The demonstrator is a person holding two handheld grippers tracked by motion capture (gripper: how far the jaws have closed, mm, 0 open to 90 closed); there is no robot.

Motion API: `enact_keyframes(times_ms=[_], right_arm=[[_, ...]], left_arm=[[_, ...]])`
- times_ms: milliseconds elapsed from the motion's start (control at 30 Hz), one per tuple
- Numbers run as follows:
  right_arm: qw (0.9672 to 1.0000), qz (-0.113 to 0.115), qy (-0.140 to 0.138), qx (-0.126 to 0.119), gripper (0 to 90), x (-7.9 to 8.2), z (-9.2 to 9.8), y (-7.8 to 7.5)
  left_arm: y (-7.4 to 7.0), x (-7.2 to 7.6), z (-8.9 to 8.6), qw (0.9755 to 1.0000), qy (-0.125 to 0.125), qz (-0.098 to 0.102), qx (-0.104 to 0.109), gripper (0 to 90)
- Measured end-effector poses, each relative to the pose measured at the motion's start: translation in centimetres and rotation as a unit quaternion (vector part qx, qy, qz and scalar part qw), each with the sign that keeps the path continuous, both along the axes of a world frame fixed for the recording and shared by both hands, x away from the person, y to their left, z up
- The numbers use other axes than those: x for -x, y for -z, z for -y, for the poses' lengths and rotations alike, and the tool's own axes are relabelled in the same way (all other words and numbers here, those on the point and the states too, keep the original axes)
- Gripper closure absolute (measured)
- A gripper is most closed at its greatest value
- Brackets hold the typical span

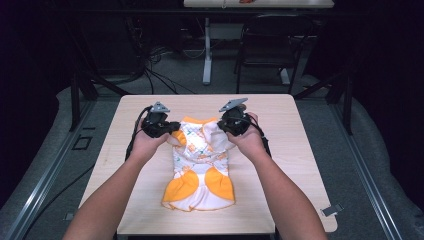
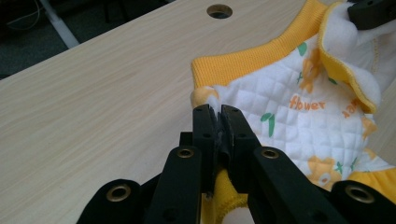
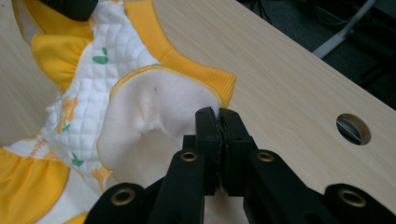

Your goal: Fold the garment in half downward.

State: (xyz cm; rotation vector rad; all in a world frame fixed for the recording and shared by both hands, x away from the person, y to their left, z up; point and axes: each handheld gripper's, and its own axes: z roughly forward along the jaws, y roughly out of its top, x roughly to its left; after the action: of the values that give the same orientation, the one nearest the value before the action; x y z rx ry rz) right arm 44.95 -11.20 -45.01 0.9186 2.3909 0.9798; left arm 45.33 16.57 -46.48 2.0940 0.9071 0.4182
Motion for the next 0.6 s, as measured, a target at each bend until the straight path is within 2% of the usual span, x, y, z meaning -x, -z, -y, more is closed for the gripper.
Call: enact_keyframes(times_ms=[200,267,600], right_arm=[[0.9999,0.008,-0.007,0.0,87.3,0.9,0.2,0.1],[0.9998,0.007,-0.017,0.001,87.3,1.5,0.3,0.4],[0.999,0.009,-0.041,0.012,87.3,3.4,0.3,1.0]], left_arm=[[0.1,0.9,-0.1,0.9999,0.014,0.006,0.002,85.2],[0.4,1.3,-0.1,0.9998,0.018,0.008,0.001,85.2],[1.5,3.2,-0.6,0.9994,0.033,0.004,0.004,85.2]])
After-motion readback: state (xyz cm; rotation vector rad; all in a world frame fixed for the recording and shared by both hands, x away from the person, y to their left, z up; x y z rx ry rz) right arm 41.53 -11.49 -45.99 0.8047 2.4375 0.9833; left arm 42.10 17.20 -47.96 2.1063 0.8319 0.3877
